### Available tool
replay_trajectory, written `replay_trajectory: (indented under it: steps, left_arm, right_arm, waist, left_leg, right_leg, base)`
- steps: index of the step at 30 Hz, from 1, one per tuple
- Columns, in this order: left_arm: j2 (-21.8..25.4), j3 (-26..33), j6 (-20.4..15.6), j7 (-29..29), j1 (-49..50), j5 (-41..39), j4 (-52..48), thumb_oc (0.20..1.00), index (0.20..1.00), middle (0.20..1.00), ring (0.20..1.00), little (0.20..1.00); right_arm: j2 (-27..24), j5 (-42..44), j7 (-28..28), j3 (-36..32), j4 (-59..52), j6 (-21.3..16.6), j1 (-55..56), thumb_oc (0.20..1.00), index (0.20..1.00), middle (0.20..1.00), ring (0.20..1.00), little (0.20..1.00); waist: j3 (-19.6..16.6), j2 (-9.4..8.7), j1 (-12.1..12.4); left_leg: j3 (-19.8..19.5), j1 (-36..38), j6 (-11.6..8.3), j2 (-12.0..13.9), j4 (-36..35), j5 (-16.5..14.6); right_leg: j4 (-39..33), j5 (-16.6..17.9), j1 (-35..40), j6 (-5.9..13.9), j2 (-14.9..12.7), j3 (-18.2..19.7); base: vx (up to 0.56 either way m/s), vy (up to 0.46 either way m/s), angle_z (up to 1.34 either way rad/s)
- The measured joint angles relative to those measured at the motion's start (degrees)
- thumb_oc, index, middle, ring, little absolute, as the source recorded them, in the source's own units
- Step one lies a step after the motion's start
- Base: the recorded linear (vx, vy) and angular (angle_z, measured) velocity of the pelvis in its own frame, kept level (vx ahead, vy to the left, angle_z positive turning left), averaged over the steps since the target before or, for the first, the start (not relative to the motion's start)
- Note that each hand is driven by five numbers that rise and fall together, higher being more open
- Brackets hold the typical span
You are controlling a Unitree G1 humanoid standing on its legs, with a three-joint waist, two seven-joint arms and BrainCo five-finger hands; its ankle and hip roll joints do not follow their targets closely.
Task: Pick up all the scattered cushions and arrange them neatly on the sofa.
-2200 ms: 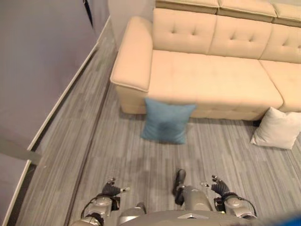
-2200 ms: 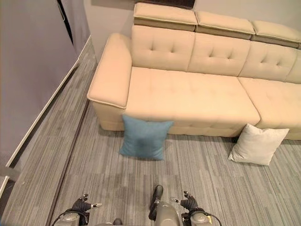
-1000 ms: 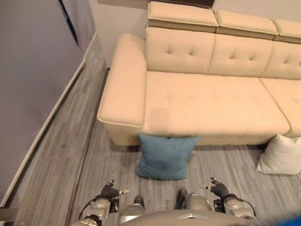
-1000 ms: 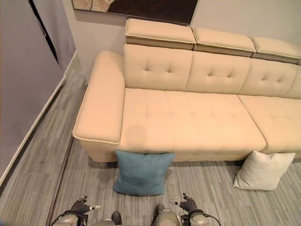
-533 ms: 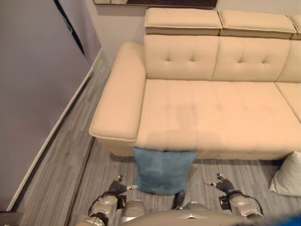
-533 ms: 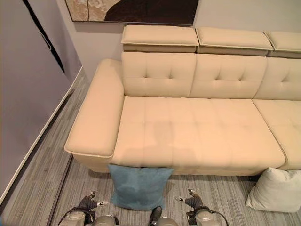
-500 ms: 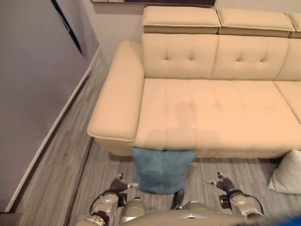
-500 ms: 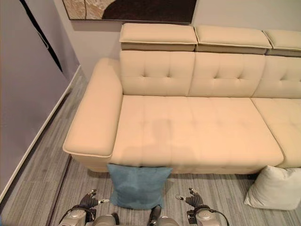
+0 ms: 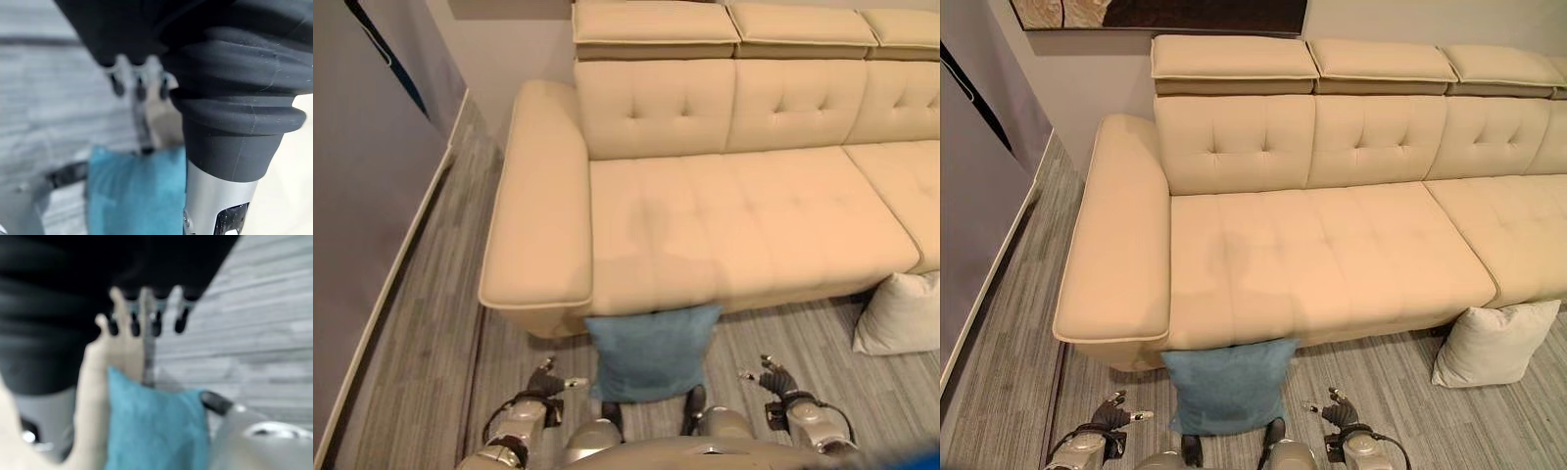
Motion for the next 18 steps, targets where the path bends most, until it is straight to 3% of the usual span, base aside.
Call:
replay_trajectory:
  steps: [5, 13, 18]
  left_arm:
    - [-1.5, 0.2, 0.0, 0.0, 2.2, 0.0, -0.1, 1.0, 1.0, 1.0, 1.0, 1.0]
    - [-2.3, -0.2, 0.0, 0.0, 2.6, 0.1, -0.3, 1.0, 1.0, 1.0, 1.0, 1.0]
    - [-2.5, -0.3, 0.0, 0.0, 2.5, 0.1, -0.2, 1.0, 1.0, 1.0, 1.0, 1.0]
  right_arm:
    - [-0.5, 0.0, -0.1, -0.1, -0.5, 0.0, 0.5, 1.0, 1.0, 1.0, 1.0, 1.0]
    - [-0.5, 0.0, -0.1, -0.6, -0.6, 0.0, 3.0, 1.0, 1.0, 1.0, 1.0, 1.0]
    - [-0.5, 0.0, -0.2, -0.5, -1.3, 0.0, 3.4, 1.0, 1.0, 1.0, 1.0, 1.0]
  waist:
    - [-0.7, 1.25, 0.4]
    - [-1.9, 0.64, 0.2]
    - [-2.6, -0.41, 0.1]
  left_leg:
    - [-0.7, 0.1, -1.96, 1.2, 0.2, -0.8]
    - [-2.0, 0.2, -2.09, 1.4, 1.0, -0.4]
    - [-0.2, 0.2, -1.91, 0.3, 0.5, -0.6]
  right_leg:
    - [-2.2, 0.0, 1.1, -1.58, 1.5, -1.1]
    - [-3.0, 0.1, 2.5, -2.34, 2.0, -2.3]
    - [-1.9, 1.5, 0.0, -1.54, 1.7, 0.2]
  base:
    - [0.03, -0.063, -0.01]
    - [0.0, -0.007, 0.07]
    - [-0.13, 0.065, -0.23]
